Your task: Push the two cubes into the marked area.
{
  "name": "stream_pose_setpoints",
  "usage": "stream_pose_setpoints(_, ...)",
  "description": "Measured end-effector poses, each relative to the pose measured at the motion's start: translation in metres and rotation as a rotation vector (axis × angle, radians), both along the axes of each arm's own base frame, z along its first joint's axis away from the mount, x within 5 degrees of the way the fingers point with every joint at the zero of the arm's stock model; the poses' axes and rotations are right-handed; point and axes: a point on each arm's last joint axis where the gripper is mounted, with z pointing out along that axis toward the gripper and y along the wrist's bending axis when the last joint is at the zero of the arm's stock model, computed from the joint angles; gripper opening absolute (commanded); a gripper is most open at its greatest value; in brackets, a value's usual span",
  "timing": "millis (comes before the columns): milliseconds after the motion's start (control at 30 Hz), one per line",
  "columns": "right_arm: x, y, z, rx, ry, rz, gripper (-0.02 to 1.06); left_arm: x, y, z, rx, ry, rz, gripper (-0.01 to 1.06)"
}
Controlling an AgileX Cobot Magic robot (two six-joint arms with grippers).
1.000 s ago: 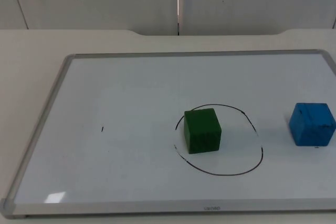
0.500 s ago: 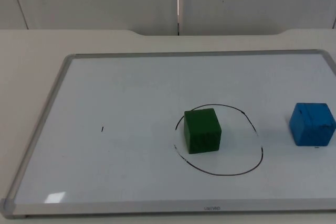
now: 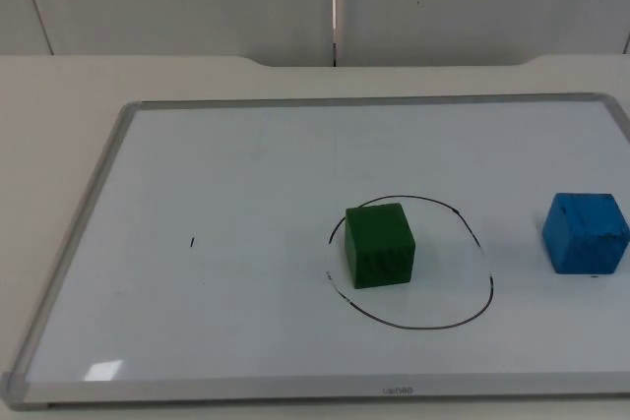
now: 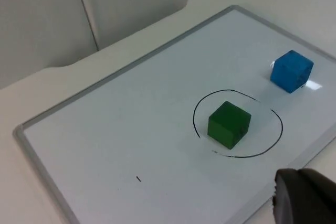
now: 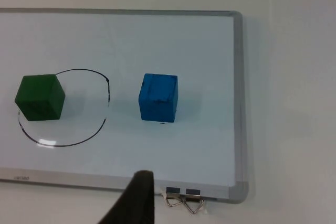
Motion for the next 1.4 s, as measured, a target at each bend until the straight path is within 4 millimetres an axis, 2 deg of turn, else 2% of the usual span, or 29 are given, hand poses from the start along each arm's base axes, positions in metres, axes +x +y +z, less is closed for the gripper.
stream_pose_setpoints(233,0.000,0.000,0.000,0.000,0.000,0.000,1.05,-0.032,0.018,-0.002,0.002,-0.037,0.010,0.00)
stream_pose_setpoints(400,0.000,0.000,0.000,0.000,0.000,0.000,1.05,-0.047,0.029,-0.007,-0.005,-0.041,0.046,0.00)
stream_pose_setpoints(700,0.000,0.000,0.000,0.000,0.000,0.000,1.05,-0.064,0.040,-0.011,-0.026,-0.062,0.078,0.00)
stream_pose_setpoints(867,0.000,0.000,0.000,0.000,0.000,0.000,1.05,-0.062,0.039,-0.025,-0.008,-0.028,0.078,0.00)
stream_pose_setpoints(1033,0.000,0.000,0.000,0.000,0.000,0.000,1.05,-0.054,0.035,-0.063,0.030,0.081,0.089,0.00)
stream_pose_setpoints(1133,0.000,0.000,0.000,0.000,0.000,0.000,1.05,-0.054,0.035,-0.073,0.029,0.093,0.092,0.00)
stream_pose_setpoints(1267,0.002,0.000,0.000,-0.001,0.011,0.000,0.98,-0.057,0.037,-0.077,0.007,0.073,0.099,0.00)
stream_pose_setpoints(1400,0.014,0.001,0.000,-0.003,0.088,-0.002,0.92,-0.060,0.038,-0.076,-0.009,0.044,0.102,0.00)
